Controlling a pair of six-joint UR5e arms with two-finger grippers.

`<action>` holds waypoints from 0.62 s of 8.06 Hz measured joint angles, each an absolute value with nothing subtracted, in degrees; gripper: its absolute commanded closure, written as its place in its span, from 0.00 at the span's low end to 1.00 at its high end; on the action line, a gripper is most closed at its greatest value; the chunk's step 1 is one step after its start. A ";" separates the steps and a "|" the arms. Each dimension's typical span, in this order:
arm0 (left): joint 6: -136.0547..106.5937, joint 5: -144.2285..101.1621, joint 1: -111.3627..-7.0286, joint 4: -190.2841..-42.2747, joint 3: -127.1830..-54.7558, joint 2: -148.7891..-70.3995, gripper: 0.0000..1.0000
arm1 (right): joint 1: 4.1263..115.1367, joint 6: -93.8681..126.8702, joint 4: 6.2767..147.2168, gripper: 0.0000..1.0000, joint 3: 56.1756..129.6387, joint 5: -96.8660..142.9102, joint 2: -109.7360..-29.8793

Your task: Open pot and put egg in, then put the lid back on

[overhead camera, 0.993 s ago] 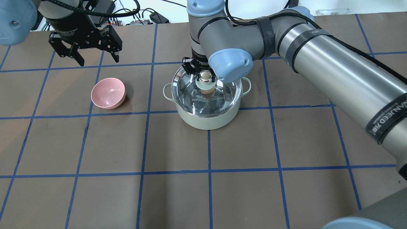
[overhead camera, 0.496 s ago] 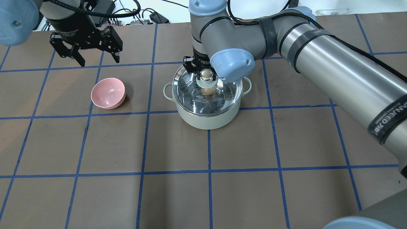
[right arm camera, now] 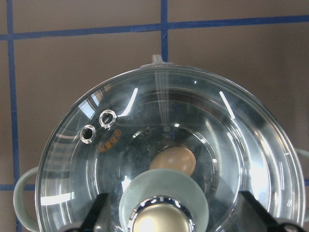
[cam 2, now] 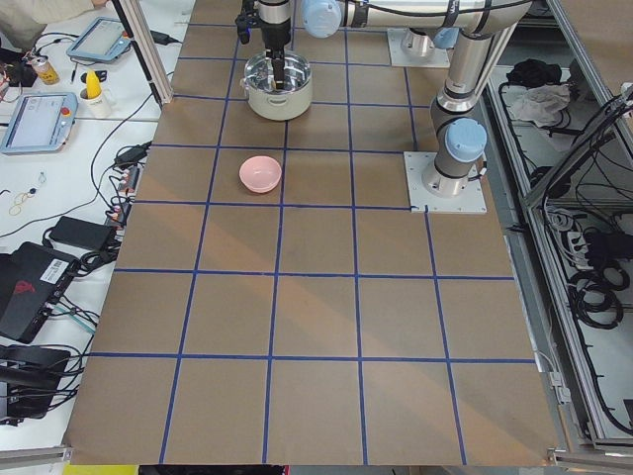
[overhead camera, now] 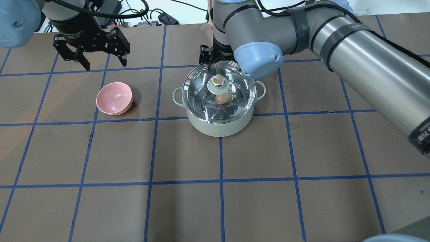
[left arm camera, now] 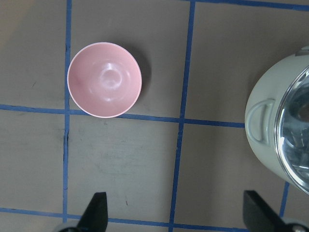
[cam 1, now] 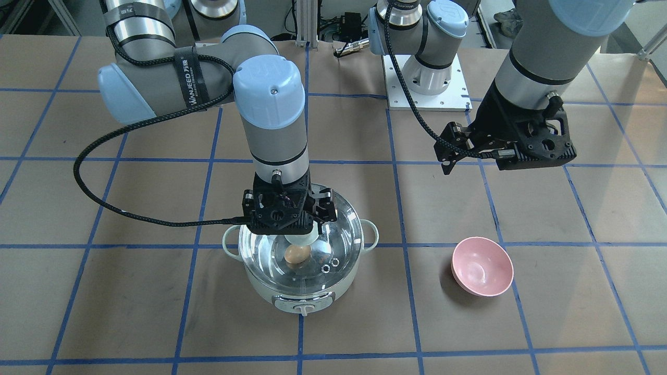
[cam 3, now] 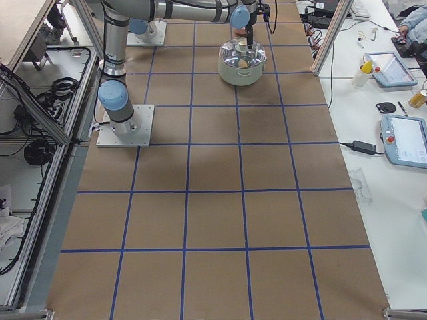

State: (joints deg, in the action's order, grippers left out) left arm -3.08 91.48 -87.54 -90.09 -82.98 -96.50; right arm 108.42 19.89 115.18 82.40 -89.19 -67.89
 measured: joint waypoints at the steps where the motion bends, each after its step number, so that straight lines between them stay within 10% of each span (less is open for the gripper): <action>1: -3.08 91.49 -87.54 -90.09 -82.97 -96.50 0.00 | 107.02 17.17 113.96 0.00 82.41 -89.41 -69.47; 5: -3.08 91.57 -87.54 -90.12 -83.03 -96.25 0.00 | 98.62 3.97 96.69 0.00 82.67 -91.74 -82.38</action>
